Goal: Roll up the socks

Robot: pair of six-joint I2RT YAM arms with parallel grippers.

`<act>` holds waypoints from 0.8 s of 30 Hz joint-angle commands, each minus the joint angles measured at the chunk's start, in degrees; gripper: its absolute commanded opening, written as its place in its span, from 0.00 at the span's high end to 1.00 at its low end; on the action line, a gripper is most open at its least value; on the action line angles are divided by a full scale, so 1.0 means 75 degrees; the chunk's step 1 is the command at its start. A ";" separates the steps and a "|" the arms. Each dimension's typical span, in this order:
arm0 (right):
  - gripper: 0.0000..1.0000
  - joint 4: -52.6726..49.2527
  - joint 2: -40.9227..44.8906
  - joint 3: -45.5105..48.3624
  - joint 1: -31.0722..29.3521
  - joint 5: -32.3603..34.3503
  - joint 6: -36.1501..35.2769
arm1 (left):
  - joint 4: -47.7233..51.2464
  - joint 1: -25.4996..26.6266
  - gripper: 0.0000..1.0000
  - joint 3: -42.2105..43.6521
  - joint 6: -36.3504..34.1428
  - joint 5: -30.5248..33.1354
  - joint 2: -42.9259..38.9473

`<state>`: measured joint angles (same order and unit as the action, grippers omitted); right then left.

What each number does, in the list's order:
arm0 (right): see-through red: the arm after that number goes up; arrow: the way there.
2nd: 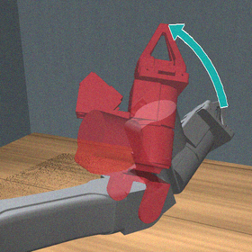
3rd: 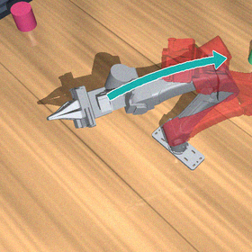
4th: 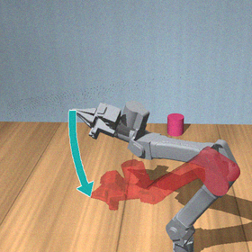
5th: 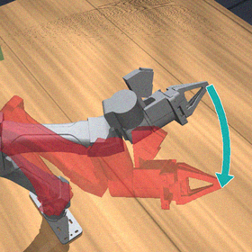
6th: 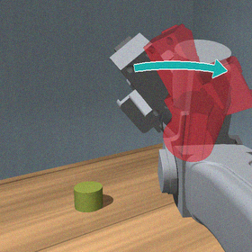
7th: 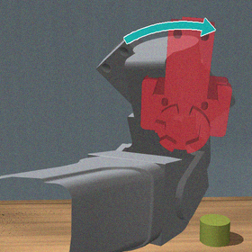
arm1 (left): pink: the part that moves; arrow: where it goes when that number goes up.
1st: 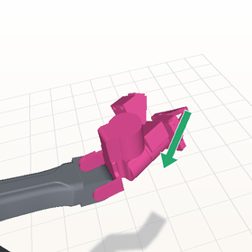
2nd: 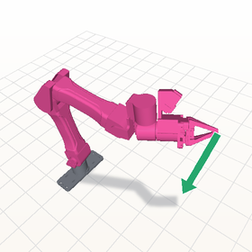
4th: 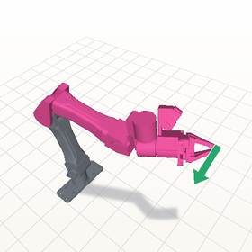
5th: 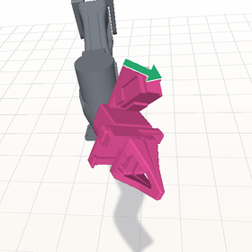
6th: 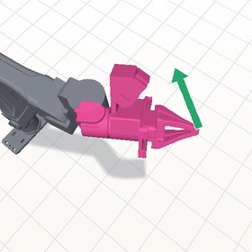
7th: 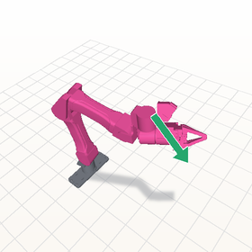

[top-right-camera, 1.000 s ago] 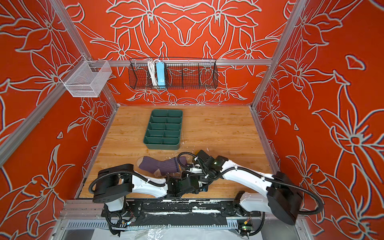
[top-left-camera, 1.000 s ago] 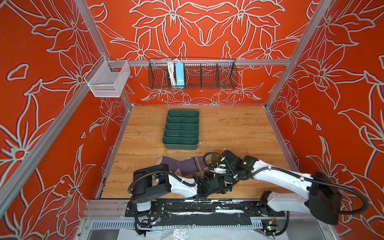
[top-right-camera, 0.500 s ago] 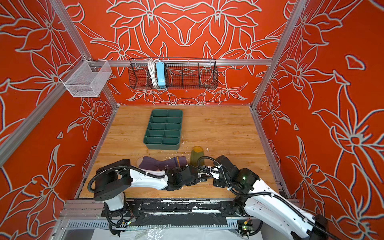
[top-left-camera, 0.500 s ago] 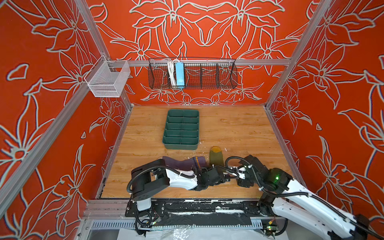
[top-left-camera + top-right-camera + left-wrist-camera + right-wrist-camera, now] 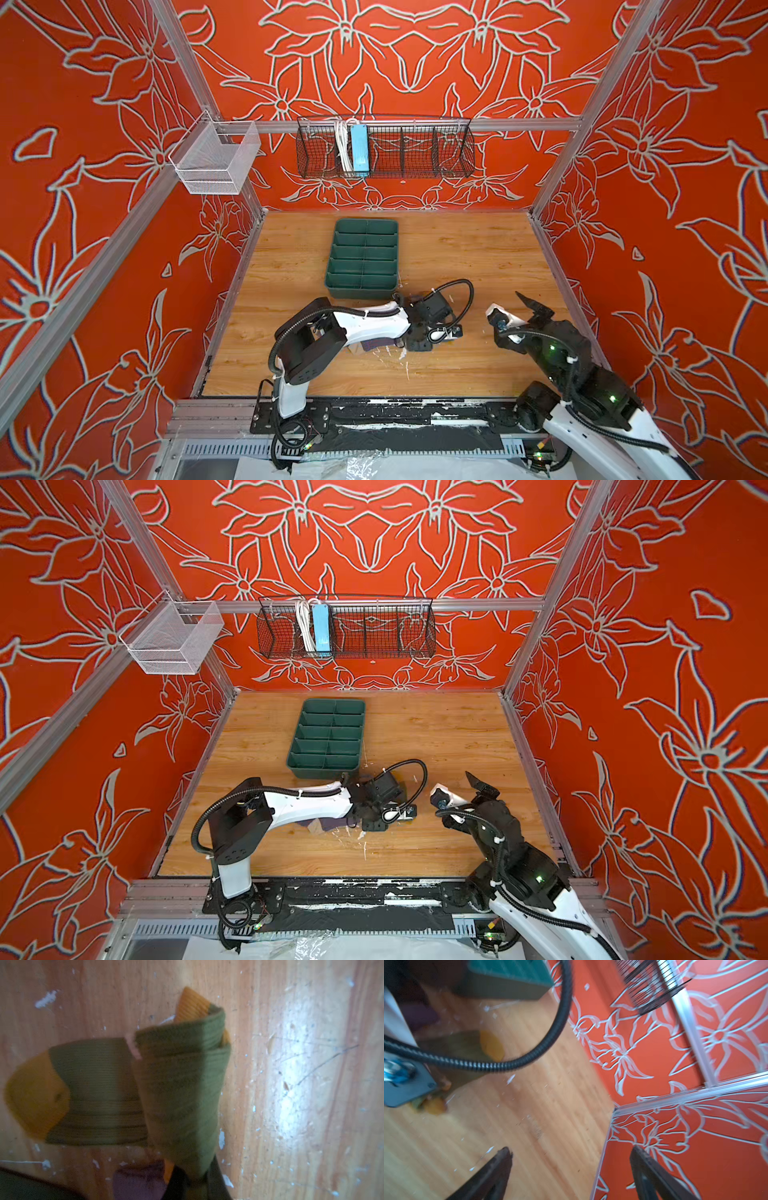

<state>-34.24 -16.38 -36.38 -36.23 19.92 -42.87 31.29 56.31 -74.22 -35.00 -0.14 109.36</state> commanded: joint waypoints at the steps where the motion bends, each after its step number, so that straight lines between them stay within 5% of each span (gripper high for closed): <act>1: 0.11 -0.0425 0.0238 -0.0721 -0.0001 -0.0871 -0.0343 | 0.1691 -0.0350 1.00 -0.0382 0.0347 -0.1459 0.0648; 8: 0.12 -0.2715 -0.0622 -0.0924 -0.0007 -0.2522 -0.1044 | 0.2841 -0.1152 1.00 -0.1538 0.0709 -0.3438 0.1608; 13: 0.16 -0.2322 -0.1503 -0.0638 -0.0260 -0.3312 -0.1096 | 0.3130 -0.1204 1.00 -0.1964 0.0743 -0.3443 0.2037; 19: 0.21 -0.0657 -0.3035 -0.0083 -0.2176 -0.2586 -0.0837 | 0.3129 -0.1216 1.00 -0.2061 0.0844 -0.3526 0.2269; 24: 0.30 0.0510 -0.4486 0.0592 -0.2691 -0.2152 -0.1411 | 0.3041 -0.1216 1.00 -0.2125 0.0976 -0.3624 0.2370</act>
<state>-36.56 -46.70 -34.26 -55.27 1.26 -50.52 50.39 46.50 -91.83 -28.40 -27.90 122.65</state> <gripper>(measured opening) 0.710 0.104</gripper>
